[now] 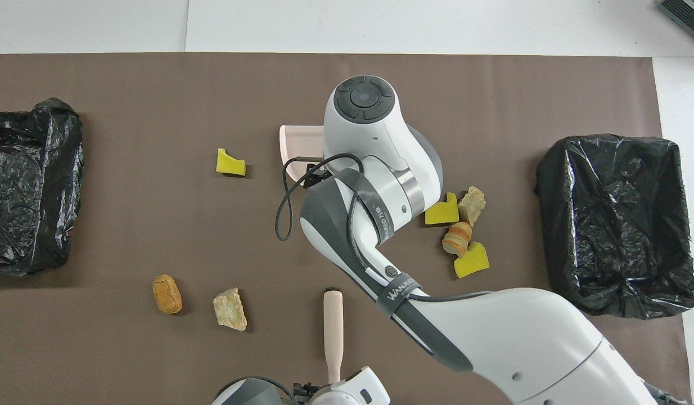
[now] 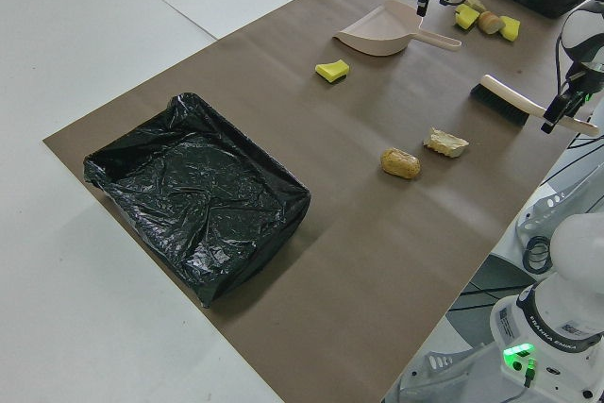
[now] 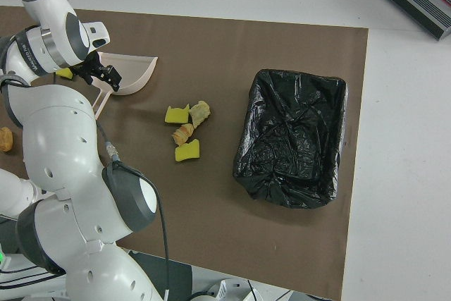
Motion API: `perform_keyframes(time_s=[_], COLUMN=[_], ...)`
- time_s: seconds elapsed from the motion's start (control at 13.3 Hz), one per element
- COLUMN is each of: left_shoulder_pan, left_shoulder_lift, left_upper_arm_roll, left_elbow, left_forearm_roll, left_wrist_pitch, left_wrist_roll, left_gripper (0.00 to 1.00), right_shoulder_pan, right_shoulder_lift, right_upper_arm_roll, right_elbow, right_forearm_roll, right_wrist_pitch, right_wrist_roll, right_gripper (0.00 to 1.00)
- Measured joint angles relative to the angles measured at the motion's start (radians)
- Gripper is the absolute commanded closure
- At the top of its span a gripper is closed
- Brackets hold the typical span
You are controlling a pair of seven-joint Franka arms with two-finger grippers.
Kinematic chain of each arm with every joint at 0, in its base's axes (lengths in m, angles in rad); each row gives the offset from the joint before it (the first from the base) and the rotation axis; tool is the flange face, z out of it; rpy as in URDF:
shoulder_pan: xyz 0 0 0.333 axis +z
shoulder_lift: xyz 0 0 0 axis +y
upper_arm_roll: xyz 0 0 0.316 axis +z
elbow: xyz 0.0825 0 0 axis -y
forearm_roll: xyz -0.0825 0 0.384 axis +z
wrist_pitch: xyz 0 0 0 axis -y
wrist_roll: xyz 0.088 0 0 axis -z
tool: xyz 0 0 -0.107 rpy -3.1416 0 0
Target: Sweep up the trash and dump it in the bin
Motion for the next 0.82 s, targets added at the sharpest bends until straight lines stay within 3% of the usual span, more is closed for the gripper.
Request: perform_keyframes(time_s=[0.22,0.37,0.52,0.82], left_shoulder_pan=[0.000,0.000,0.000,0.003], left_shoulder_lift=[0.000,-0.002,-0.005,-0.011], left_upper_arm_roll=[0.003,0.007,0.011,0.019], left_elbow=[0.003,0.008,0.017,0.023], left_forearm_roll=[0.000,-0.001,-0.001,-0.001], left_wrist_pitch=[0.006,0.008,0.008,-0.013], left_wrist_roll=[-0.005,-0.006,-0.009,-0.013], left_gripper=[0.66,0.76,1.00,1.00], right_shoulder_pan=[0.011,0.019,0.038,0.042], right_shoulder_lift=[0.002,0.002,0.002,0.002], right_upper_arm_roll=[0.000,0.001,0.002,0.001], right_elbow=[-0.017,-0.041,-0.059,-0.066], right_forearm_roll=[0.000,0.000,0.000,-0.001], right_wrist_pitch=[0.010,0.053,0.070,0.061], right_wrist_roll=[-0.091,-0.127,-0.131,-0.132], right_gripper=[0.00,0.00,0.00,0.04])
